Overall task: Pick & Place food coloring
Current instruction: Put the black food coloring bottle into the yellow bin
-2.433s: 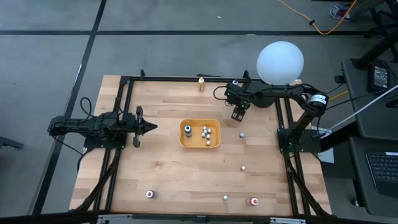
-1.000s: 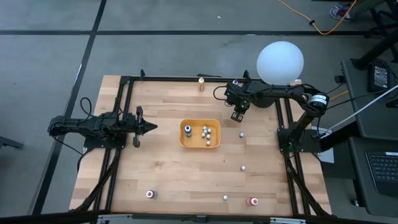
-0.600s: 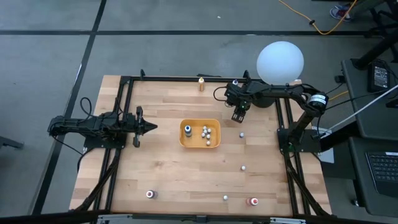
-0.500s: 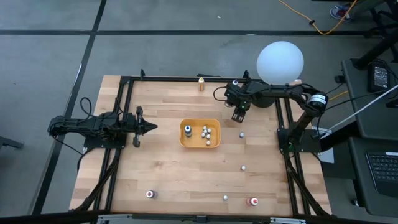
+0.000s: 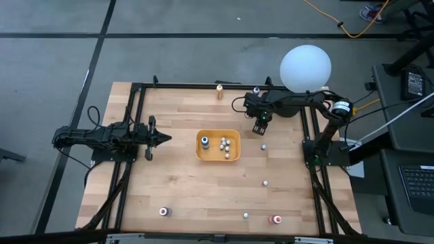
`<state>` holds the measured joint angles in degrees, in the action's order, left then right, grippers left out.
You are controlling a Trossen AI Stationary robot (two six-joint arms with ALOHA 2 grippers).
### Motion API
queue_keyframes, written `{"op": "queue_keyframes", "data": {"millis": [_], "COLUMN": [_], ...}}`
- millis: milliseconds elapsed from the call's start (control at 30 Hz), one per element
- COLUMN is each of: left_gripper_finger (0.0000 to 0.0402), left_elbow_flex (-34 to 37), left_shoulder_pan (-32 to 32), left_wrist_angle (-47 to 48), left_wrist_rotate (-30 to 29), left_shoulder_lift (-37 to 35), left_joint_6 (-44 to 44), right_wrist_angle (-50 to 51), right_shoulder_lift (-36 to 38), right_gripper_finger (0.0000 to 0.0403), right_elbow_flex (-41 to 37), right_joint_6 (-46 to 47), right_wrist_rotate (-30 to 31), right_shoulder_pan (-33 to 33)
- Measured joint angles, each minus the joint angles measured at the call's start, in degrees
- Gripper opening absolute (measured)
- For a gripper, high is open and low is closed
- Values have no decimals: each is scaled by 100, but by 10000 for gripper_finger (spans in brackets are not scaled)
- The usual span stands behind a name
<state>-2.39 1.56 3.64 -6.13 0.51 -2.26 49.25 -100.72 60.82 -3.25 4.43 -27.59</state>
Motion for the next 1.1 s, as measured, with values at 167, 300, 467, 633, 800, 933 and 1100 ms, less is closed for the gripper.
{"op": "queue_keyframes", "data": {"millis": [167,300,467,633,800,933,1100], "left_gripper_finger": [9,10,7,8,10,7,8], "left_elbow_flex": [0,0,0,0,0,0,0], "left_shoulder_pan": [0,2,2,0,0,1,1], "left_wrist_angle": [0,0,0,0,0,0,0], "left_wrist_rotate": [0,0,0,0,0,0,0], "left_shoulder_lift": [0,0,0,0,0,0,0], "left_joint_6": [0,0,0,0,0,0,0], "right_wrist_angle": [119,128,273,340,385,405,449], "right_shoulder_lift": [40,41,41,41,41,41,41], "right_gripper_finger": [122,121,121,121,121,121,121], "right_elbow_flex": [186,350,411,411,411,411,411], "right_joint_6": [0,-2,-12,-50,-153,-156,-184], "right_wrist_rotate": [0,0,0,2,1,2,0], "right_shoulder_pan": [0,0,0,0,0,-2,-2]}}
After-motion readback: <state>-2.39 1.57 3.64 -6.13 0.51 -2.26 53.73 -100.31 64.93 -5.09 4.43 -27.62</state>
